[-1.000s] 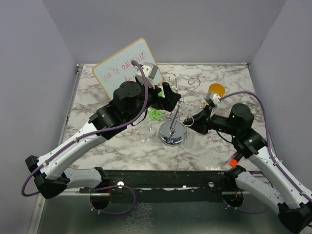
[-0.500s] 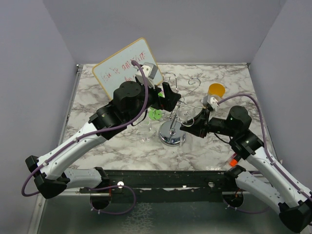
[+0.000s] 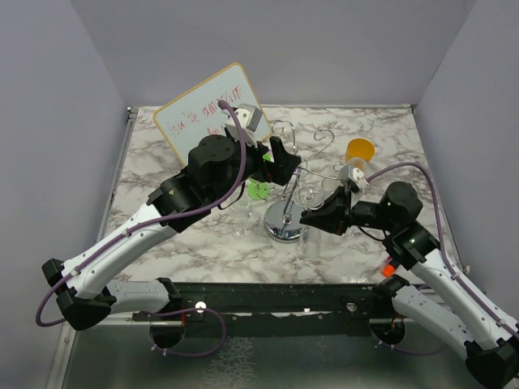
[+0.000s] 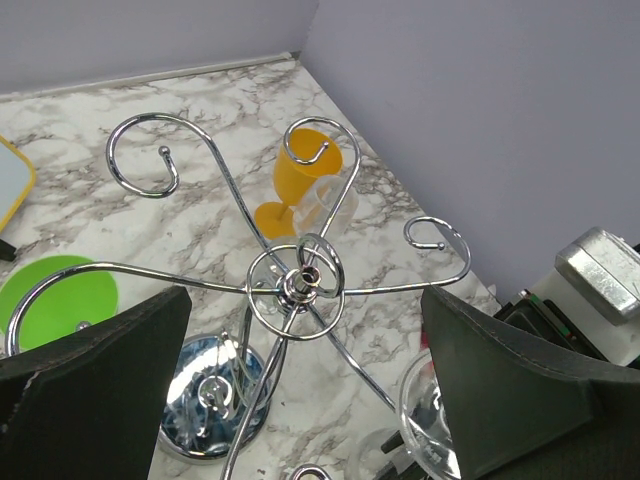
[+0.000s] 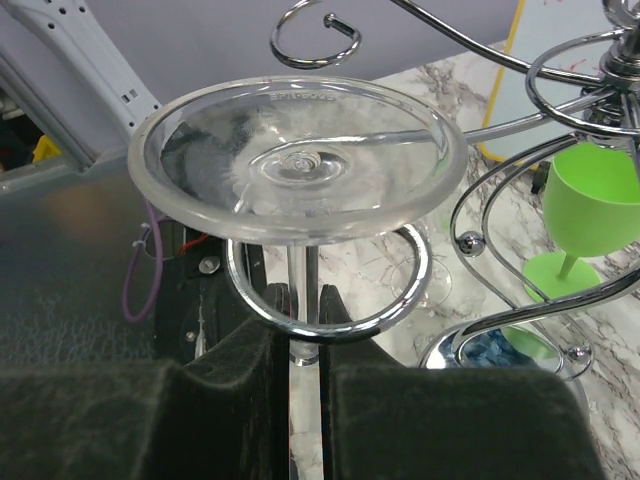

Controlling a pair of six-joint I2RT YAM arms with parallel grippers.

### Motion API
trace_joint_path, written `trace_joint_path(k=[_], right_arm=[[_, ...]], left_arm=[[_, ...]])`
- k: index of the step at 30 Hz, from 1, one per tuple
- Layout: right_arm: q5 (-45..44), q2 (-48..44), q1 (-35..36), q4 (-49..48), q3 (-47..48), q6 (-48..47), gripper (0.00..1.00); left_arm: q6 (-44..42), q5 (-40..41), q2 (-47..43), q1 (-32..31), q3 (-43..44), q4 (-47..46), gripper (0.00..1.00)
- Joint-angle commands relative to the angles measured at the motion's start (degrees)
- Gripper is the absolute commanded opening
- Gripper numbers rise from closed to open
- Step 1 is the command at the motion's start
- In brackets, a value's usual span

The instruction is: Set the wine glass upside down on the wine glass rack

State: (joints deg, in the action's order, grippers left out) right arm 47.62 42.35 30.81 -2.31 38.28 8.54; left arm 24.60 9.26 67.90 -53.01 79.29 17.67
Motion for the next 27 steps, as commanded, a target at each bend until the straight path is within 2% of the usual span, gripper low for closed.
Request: trace_joint_path(k=[1, 8, 17, 25, 27], right_arm=[[2.07, -3.36, 0.4, -2.98, -0.71, -0.14, 0.01], [-0.62, -6.31, 0.45, -2.35, -1.86, -0.78, 0.01], [-14.39, -7.46, 0.42, -0.33, -3.05, 0.49, 0.02], [-18.54, -6.39, 0.4, 1.3, -3.94, 2.1, 0.19], [-19.12, -6.32, 0.42, 2.18, -3.93, 2.36, 0.26]], left_arm=[[0.4, 0.03, -1.63, -0.25, 0.39, -0.36, 0.99], [0.16, 0.36, -2.29, -0.23, -0.08, -0.36, 0.99], [-0.31, 1.07, -3.23, -0.25, -0.23, -0.01, 0.99], [-1.49, 2.82, -5.48, -0.25, -0.97, 1.1, 0.99], [-3.36, 4.48, -6.44, -0.25, -1.15, 1.89, 0.99]])
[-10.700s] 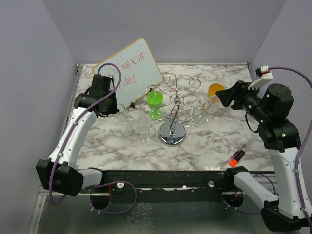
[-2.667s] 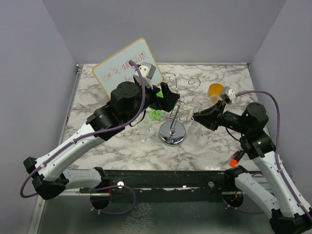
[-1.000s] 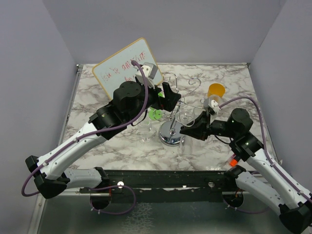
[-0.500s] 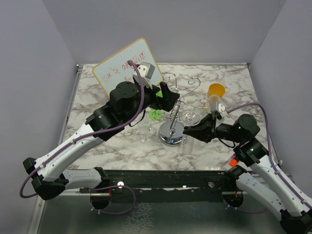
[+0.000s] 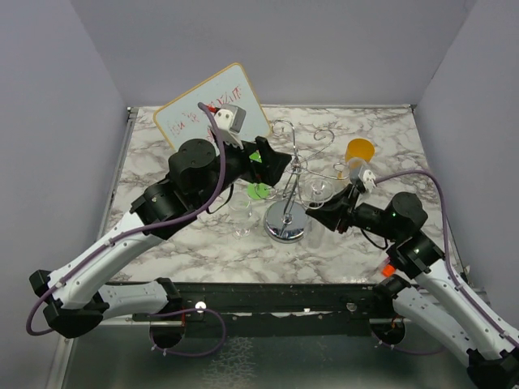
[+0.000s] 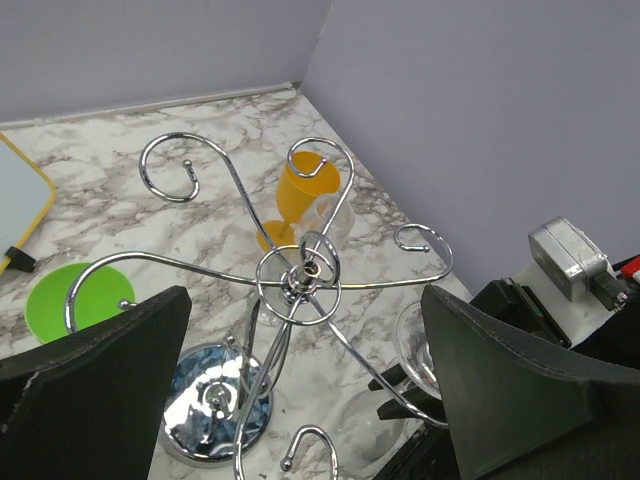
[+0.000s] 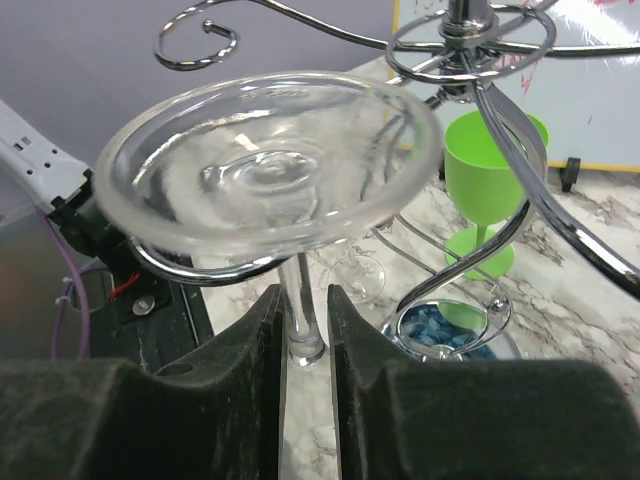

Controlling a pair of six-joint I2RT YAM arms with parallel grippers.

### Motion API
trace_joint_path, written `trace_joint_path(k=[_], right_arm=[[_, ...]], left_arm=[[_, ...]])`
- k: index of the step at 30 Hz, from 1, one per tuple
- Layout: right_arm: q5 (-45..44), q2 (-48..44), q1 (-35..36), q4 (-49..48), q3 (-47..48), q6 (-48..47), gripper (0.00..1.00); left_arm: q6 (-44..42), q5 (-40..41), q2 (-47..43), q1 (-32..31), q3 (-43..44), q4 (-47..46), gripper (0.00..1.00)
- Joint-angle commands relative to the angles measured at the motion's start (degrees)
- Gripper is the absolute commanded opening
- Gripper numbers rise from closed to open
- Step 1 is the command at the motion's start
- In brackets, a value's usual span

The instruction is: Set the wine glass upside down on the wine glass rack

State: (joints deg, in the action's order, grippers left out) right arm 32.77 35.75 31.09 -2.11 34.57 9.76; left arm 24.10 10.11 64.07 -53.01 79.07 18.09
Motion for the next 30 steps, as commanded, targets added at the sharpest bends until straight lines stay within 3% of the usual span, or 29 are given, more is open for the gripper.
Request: trace_joint_path(k=[1, 7, 10, 22, 30], right_arm=[[-4.23, -0.03, 0.12, 2.02, -0.2, 1.18, 0.3], [-4.58, -3.48, 0.13, 7.46, 1.11, 1.58, 0.58], [-4.6, -5.31, 0.12, 10.89, 2.18, 2.42, 0.64], [-10.19, -15.83, 0.13, 29.26, 12.01, 4.66, 0.7], [-19.98, -17.16, 0.13, 32.29, 19.56, 9.36, 0.71]], left_arm=[[-4.09, 5.01, -3.26, -0.25, -1.04, 2.0, 0.99], [-8.83, 13.43, -7.28, -0.25, -0.98, 5.53, 0.99], [-8.65, 16.14, -8.86, -0.25, -0.95, 8.21, 0.99], [0.86, 20.62, -16.37, -0.25, -2.56, 20.35, 0.99], [5.46, 26.07, -17.68, -0.25, -10.3, 24.56, 0.97]])
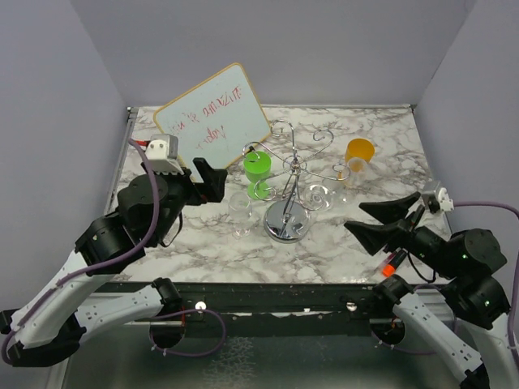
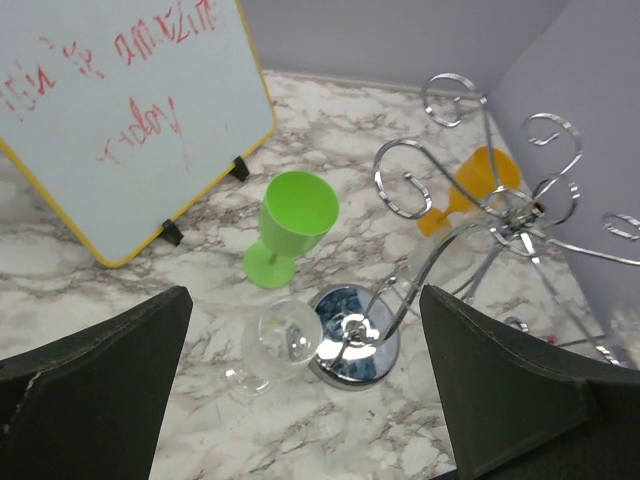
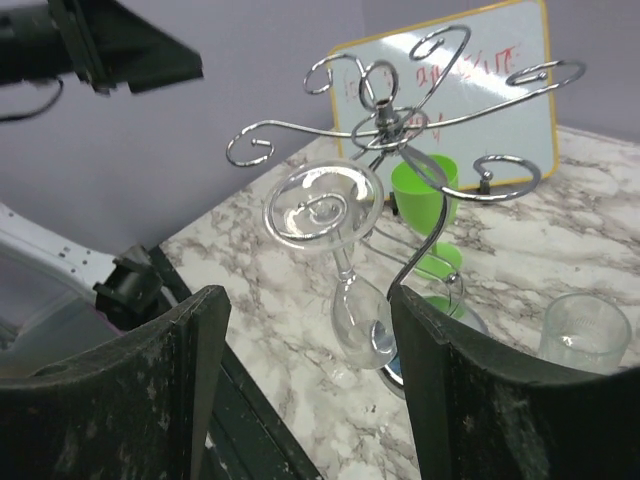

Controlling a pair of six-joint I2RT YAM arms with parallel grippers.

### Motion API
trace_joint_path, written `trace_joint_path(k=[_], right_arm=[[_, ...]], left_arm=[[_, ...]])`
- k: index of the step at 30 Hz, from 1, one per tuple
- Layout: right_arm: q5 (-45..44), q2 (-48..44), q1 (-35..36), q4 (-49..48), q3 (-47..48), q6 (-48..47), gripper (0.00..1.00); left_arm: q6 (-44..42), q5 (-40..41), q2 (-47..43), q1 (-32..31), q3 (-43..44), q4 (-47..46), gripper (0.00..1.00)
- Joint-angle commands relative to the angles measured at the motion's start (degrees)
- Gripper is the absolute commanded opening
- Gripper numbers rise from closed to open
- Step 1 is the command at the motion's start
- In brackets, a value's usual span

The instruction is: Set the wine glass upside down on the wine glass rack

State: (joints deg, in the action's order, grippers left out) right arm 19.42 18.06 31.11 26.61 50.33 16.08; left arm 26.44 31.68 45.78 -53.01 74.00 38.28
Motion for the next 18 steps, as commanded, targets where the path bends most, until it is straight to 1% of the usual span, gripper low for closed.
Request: trace_joint_path(k=[1, 3, 7, 11, 14, 16, 18], right_arm=[[-7.72, 1.11, 0.17, 3.68, 4.79, 3.95, 0.71], [-9.61, 2.58, 0.14, 3.88, 7.08, 5.37, 0.71], [-16.04, 6.84, 0.1, 5.36, 13.13, 9.0, 0.71], [-20.44, 11.85, 0.1, 5.35, 16.53, 11.01, 0.71], [-24.67, 15.83, 0.14, 5.08, 17.88, 11.56, 0.7], [-26.54, 18.15, 0.16, 4.38, 17.94, 11.36, 0.7], [-27.95, 20.08, 0.14, 4.37, 18.32, 11.43, 0.69]], left_arm=[[3.88, 4.28, 0.79, -0.25, -6.15, 4.35, 0.97], [5.06, 3.21, 1.39, -0.25, -7.96, 4.26, 0.97], [7.03, 1.6, 3.59, -0.25, -11.15, 3.92, 0.99], [7.75, -1.77, 7.29, -0.07, -13.02, 3.51, 0.99], [8.45, -3.46, 10.49, 2.54, -12.61, 4.4, 0.99], [7.72, -7.57, 12.03, 6.17, -12.41, 4.04, 0.95], [6.9, -13.64, 13.49, 10.88, -11.96, 3.61, 0.85]])
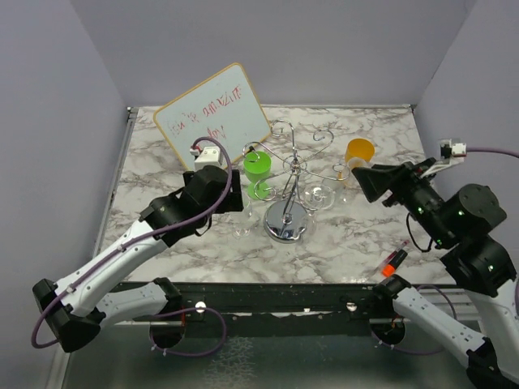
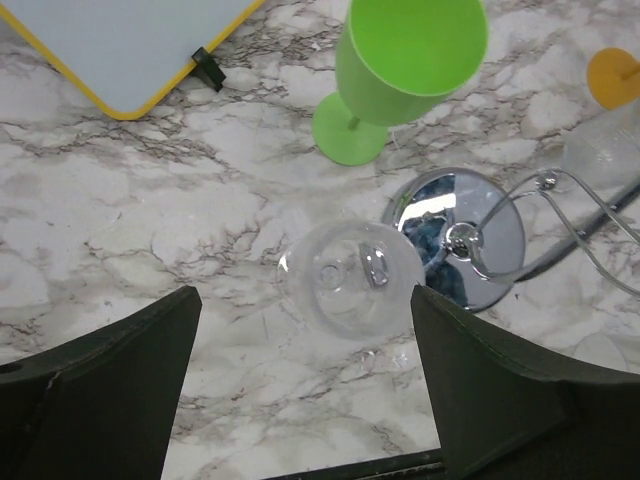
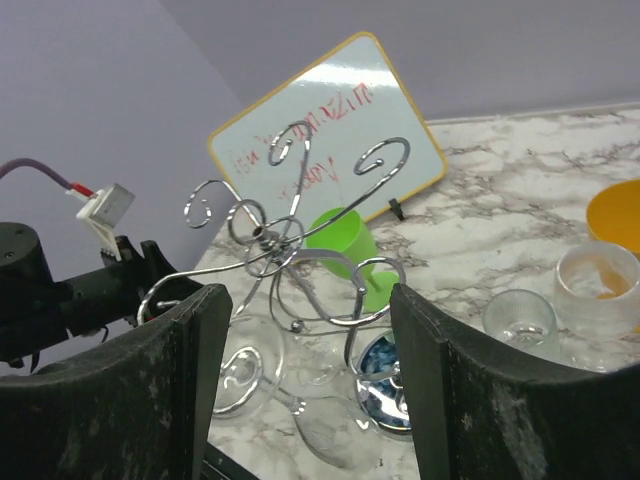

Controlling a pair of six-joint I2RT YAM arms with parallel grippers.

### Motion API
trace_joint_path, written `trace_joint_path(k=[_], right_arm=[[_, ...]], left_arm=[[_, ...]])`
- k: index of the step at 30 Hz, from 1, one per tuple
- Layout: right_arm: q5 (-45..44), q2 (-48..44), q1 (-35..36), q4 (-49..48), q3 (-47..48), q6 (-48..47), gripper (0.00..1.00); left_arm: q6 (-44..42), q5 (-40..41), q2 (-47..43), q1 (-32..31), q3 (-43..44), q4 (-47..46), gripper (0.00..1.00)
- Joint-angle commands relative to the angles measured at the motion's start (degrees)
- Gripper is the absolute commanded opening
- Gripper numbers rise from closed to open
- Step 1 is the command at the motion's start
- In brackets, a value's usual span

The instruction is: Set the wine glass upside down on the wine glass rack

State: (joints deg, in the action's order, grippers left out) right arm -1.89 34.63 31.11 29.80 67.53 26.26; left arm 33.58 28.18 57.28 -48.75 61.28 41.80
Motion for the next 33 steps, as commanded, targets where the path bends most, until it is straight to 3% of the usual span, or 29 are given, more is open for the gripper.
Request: trace_joint_path(k=[1, 7, 10, 15, 20, 33], right_arm=[[-6.88, 4.3, 0.11, 1.14, 1.38, 1.06, 0.69], [-6.44, 6.02, 0.11, -0.01, 2.35, -0.53, 0.69], [-5.84, 6.19, 0.09, -1.34, 2.28, -0.97, 0.68], [-5.27, 6.99, 0.16, -3.24, 2.43, -1.68, 0.68], [-5.56, 7.37, 0.09, -3.9, 3.59, -2.75, 0.69], [-4.3, 7.64, 0.09, -5.78, 3.75, -3.56, 0.68]], left_arm=[[-0.53, -12.91, 2.56, 8.5, 0.81, -0.04, 0.79], [-1.94, -21.98, 4.62, 13.44, 0.58, -0.04, 0.57], [-2.27, -25.02, 5.95, 13.86, 1.29, -0.24, 0.55], [-3.72, -25.0, 9.14, 14.46, 1.71, -0.27, 0.56], [-5.27, -23.46, 13.19, 14.61, 3.56, 1.85, 0.51], [-11.47, -23.37, 18.85, 14.91, 9.56, 7.4, 0.24]])
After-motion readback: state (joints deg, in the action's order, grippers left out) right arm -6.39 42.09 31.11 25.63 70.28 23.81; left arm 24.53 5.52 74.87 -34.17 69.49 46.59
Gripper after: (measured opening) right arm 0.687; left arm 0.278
